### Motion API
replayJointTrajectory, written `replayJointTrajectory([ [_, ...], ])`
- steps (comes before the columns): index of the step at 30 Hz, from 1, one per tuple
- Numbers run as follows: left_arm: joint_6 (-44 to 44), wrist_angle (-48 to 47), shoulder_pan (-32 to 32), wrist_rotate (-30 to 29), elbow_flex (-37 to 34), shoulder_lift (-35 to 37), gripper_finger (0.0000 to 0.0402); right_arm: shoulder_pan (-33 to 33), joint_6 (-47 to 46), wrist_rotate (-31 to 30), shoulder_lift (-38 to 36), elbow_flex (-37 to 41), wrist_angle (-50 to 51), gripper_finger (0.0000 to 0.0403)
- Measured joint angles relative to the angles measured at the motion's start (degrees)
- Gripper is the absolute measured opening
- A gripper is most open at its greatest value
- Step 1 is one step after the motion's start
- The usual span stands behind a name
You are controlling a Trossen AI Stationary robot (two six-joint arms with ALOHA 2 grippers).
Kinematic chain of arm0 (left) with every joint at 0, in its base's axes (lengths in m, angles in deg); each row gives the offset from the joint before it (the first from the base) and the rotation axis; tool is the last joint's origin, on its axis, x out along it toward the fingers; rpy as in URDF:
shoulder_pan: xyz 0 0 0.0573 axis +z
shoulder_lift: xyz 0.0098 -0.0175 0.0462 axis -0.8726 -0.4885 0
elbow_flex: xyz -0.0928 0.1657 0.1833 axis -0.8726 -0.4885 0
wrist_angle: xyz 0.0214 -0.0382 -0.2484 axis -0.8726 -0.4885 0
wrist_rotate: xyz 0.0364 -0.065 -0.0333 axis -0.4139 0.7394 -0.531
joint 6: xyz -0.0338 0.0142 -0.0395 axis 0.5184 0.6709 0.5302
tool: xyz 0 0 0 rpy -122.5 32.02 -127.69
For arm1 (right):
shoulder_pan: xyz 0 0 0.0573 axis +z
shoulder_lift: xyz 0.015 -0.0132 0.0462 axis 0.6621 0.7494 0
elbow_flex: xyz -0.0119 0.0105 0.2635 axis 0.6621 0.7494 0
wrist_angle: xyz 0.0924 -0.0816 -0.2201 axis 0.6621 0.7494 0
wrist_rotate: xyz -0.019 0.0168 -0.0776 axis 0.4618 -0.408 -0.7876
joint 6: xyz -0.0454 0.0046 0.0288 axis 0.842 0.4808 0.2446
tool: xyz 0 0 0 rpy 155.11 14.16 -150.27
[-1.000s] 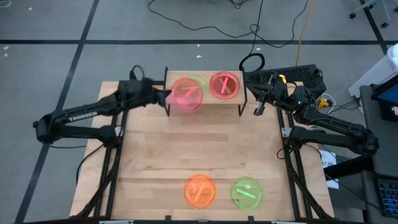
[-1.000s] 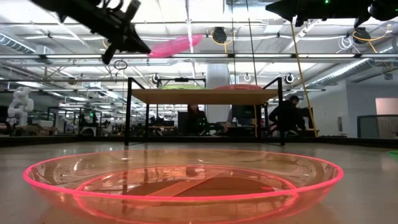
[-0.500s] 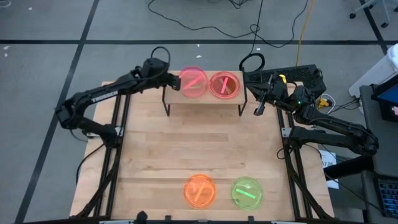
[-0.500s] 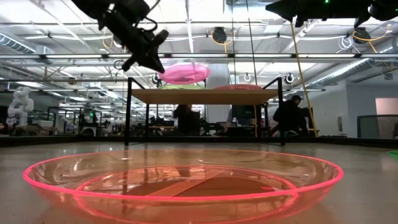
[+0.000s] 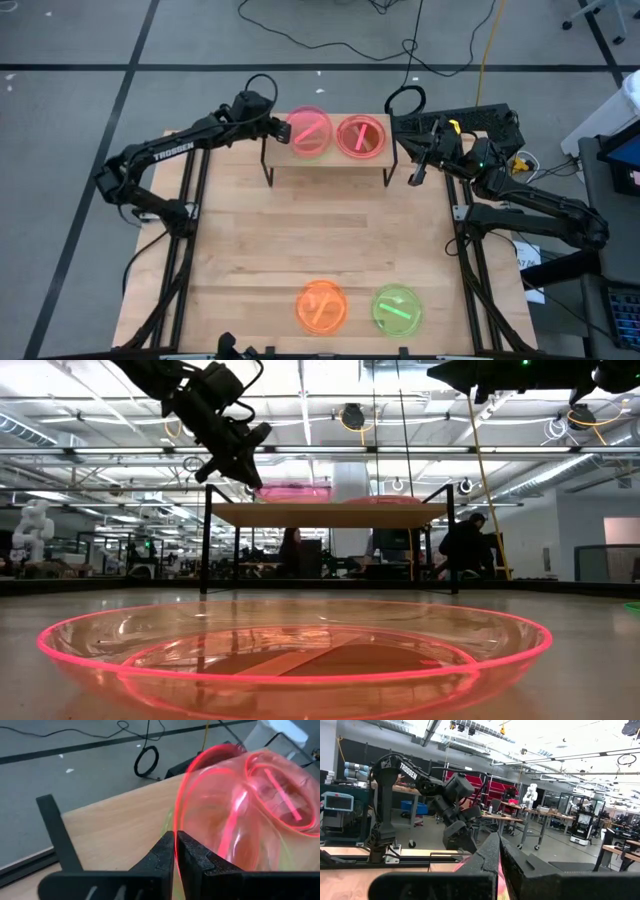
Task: Place and stack plates onto a shelf
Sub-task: Stack the red plate on top of the green plate on the shelf, then stack the green plate on top of the left red plate on the shelf
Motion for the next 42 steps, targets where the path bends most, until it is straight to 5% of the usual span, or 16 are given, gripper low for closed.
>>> replayJointTrajectory([
  [16,-0.92,0.55,-0.61,1.06,0.00,0.02,0.0045,0.00,-0.02,0.02,-0.02,0.00,0.04,0.0000],
  [24,-6.44,4.45,-2.69,9.22,0.00,3.75,0.0045,0.00,-0.02,0.02,0.00,-0.02,0.52,0.0000],
  [36,-13.10,5.28,-20.77,4.14,-0.02,9.50,0.0004,0.00,-2.57,0.82,-0.02,-0.04,5.50,0.0000],
  [42,-16.57,5.32,-31.80,-1.69,-0.02,9.49,0.0003,0.83,-3.03,9.72,-0.07,-0.04,10.45,0.0000],
])
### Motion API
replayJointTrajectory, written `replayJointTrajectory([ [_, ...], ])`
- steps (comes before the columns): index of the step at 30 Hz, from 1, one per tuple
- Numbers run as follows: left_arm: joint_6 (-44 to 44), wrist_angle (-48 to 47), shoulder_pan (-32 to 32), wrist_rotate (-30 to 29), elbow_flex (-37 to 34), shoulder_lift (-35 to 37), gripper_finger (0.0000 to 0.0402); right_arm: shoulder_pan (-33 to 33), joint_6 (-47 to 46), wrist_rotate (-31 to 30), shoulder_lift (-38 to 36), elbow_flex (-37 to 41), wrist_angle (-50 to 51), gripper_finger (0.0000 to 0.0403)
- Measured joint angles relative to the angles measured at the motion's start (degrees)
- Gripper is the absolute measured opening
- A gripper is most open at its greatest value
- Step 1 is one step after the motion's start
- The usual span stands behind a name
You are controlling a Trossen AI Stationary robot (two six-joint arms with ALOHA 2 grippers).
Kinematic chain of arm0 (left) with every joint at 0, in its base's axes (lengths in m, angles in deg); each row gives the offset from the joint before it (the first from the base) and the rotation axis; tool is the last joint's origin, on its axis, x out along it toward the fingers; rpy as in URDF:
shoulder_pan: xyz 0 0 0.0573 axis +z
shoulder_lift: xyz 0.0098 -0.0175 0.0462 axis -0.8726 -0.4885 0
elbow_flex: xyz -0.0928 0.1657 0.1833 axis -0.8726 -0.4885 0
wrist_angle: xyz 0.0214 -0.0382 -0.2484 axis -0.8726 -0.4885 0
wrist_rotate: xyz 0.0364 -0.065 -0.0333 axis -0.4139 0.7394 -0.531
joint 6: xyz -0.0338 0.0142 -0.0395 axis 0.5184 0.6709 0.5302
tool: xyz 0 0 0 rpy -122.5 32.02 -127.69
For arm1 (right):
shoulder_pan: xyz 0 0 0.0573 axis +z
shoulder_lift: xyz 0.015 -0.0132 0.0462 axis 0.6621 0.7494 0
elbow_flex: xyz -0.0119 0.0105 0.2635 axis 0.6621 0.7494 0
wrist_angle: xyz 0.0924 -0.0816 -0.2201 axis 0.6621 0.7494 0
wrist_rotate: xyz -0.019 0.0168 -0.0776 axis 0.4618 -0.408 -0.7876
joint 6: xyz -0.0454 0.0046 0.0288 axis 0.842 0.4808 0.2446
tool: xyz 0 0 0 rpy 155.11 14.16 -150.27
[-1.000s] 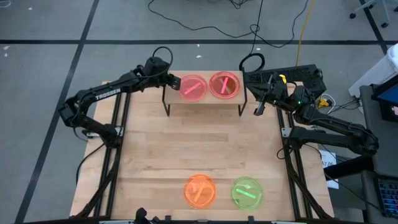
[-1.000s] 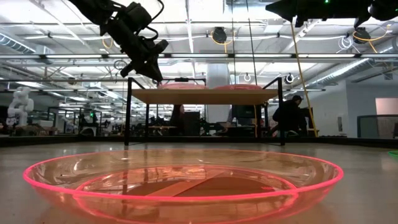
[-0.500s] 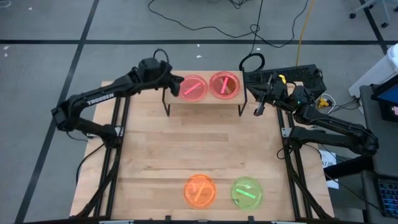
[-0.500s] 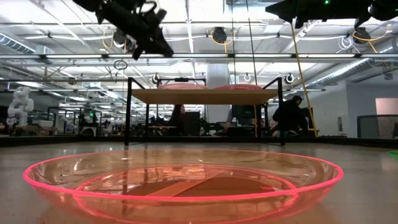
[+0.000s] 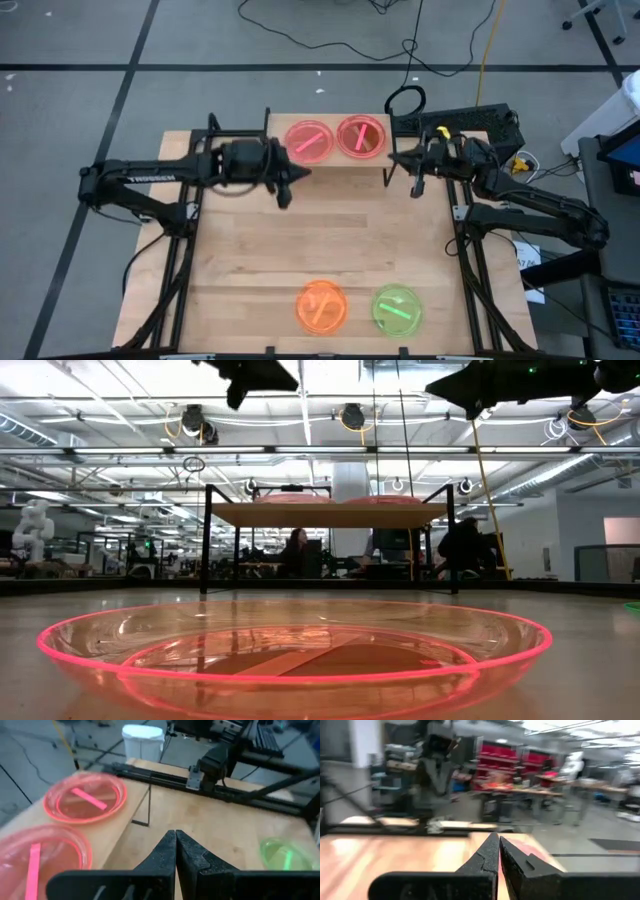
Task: Place and stack plates onto a shelf
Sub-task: Stack the green plate on top of the left red plate on the shelf
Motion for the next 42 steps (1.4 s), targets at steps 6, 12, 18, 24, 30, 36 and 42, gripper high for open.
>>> replayJointTrajectory([
  [6,-4.17,3.23,-10.69,-14.66,-0.85,0.07,0.0002,4.79,0.13,0.99,-0.02,0.00,4.92,0.0000],
  [12,-5.58,14.04,-14.68,-15.69,-9.38,0.06,0.0002,9.88,1.43,0.25,0.00,0.00,12.22,0.0000],
  [18,-4.00,29.28,-14.84,-15.70,-19.46,-0.01,0.0002,15.34,0.02,-2.52,0.05,0.00,21.23,0.0000],
  [24,-3.24,39.11,-14.88,-12.75,-25.08,0.04,0.0002,20.49,-5.04,-2.48,1.77,0.17,29.86,0.0000],
  [30,-1.89,44.62,-14.90,-11.11,-28.51,0.04,0.0007,25.29,-11.02,-2.26,3.84,7.10,28.11,0.0000],
  [36,-2.96,45.57,-14.89,-11.11,-28.72,0.01,0.0011,29.37,-18.46,-2.01,3.85,15.70,23.23,0.0000],
  [42,-3.39,46.00,-14.68,-11.13,-28.72,0.01,0.0013,34.70,-25.45,-0.52,3.85,21.32,10.64,0.0018],
])
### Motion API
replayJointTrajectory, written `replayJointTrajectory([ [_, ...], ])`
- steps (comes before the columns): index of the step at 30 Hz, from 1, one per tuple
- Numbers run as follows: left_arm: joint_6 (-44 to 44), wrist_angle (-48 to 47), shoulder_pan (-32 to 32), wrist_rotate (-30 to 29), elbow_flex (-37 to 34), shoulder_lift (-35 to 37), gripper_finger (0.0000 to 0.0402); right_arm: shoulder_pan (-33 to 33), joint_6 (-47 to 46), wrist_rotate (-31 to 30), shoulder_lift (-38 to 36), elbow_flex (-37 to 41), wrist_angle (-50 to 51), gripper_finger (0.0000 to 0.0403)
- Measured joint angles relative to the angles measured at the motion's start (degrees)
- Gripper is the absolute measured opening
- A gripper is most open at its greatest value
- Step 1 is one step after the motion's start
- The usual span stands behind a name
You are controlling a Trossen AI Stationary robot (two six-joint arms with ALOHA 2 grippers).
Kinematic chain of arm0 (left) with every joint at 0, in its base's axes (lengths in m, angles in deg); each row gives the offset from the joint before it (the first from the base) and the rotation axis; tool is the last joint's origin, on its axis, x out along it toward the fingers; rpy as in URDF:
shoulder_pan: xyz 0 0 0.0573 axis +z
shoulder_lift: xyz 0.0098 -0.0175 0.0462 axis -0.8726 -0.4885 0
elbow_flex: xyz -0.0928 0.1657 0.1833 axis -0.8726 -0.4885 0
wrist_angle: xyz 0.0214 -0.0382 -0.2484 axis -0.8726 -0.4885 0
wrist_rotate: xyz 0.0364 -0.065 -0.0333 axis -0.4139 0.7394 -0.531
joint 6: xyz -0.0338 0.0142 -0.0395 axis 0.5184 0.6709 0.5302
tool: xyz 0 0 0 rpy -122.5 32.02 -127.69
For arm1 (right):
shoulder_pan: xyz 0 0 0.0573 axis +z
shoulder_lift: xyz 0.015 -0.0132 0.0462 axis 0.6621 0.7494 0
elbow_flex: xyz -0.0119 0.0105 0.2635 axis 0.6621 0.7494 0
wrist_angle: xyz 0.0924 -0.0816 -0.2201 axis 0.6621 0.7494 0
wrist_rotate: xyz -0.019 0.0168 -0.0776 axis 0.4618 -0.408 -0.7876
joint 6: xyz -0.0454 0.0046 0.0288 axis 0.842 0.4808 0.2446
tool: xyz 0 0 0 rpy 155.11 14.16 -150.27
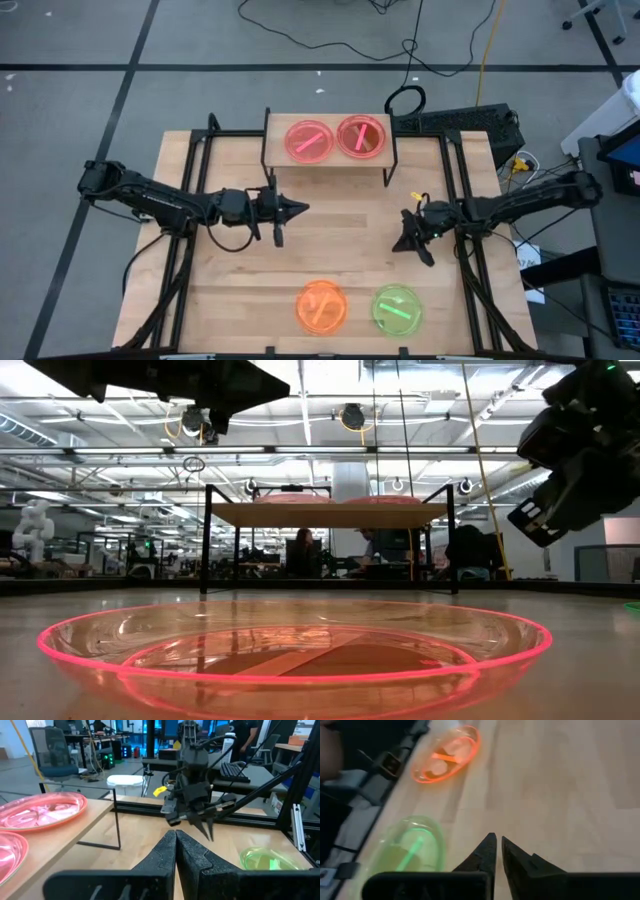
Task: Place and stack plates onto a shelf
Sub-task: Stack the green plate on top of the left red plate on the shelf
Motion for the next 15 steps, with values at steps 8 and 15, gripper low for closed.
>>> replayJointTrajectory([
  [8,0.23,0.06,0.02,0.00,0.00,0.00,0.0014,8.04,-3.63,-3.41,2.94,-0.37,-1.14,0.0073],
  [15,1.01,0.35,0.02,-0.02,0.00,0.00,0.0014,13.79,-6.27,-5.03,9.89,-1.17,-1.90,0.0099],
])
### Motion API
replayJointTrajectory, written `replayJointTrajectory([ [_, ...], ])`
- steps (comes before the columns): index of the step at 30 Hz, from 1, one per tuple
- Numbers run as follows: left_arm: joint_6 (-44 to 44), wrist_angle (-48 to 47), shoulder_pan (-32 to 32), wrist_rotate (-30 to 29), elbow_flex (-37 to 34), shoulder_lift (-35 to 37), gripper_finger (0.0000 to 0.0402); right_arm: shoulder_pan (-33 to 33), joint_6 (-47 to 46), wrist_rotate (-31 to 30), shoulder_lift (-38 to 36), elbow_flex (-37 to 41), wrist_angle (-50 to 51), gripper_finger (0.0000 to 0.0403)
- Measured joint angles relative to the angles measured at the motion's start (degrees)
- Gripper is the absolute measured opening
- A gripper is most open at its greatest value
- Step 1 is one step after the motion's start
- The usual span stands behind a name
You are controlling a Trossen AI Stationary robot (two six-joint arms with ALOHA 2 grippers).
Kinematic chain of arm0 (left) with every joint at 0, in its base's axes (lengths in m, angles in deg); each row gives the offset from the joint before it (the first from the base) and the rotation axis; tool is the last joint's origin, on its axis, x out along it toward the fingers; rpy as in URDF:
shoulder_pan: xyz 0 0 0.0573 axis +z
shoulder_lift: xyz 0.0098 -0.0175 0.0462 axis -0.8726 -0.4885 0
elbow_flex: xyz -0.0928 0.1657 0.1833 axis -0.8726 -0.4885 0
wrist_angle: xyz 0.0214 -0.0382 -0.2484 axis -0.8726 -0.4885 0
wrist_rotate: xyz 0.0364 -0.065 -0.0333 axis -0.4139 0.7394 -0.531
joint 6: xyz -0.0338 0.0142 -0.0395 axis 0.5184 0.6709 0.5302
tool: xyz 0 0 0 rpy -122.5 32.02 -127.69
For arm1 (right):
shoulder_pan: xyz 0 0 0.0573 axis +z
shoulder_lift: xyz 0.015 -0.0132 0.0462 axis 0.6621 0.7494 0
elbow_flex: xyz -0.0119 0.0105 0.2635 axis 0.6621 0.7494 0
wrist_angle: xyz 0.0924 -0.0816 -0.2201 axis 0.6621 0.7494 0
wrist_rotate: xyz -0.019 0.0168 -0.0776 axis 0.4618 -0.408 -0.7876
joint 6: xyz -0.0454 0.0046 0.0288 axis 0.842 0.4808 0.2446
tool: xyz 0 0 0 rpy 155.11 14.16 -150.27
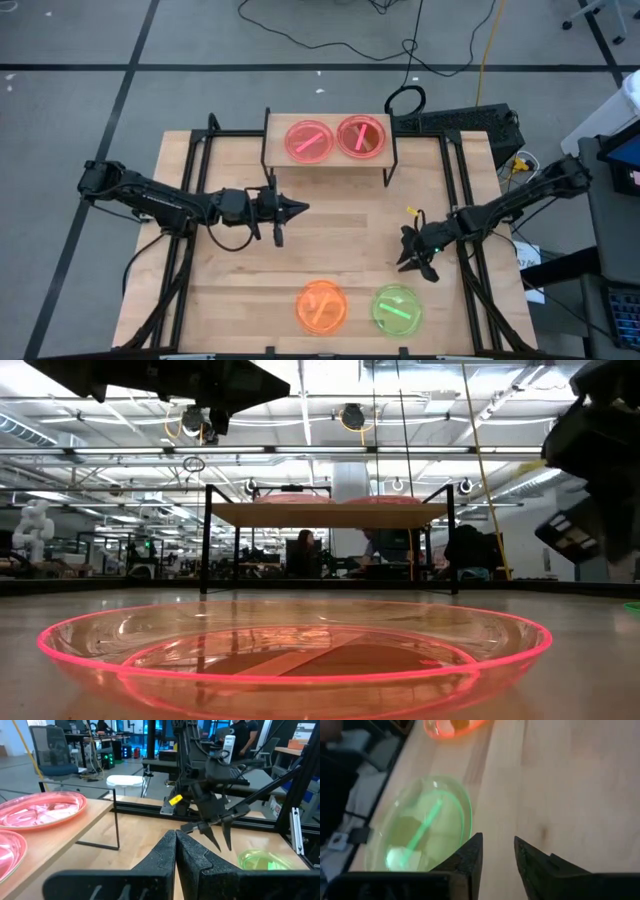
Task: Place and stack plates onto a shelf
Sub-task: Stack the green plate on top of the left red plate on the shelf
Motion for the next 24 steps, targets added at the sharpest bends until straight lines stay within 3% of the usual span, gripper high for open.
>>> replayJointTrajectory([
  [12,0.39,0.00,0.00,0.00,0.00,-0.02,0.0014,5.37,-3.37,-1.53,14.30,-0.02,-12.72,0.0113],
  [24,0.56,0.00,0.00,-0.02,0.00,-0.02,0.0015,7.85,-6.36,-1.53,20.53,-0.02,-19.31,0.0113],
])
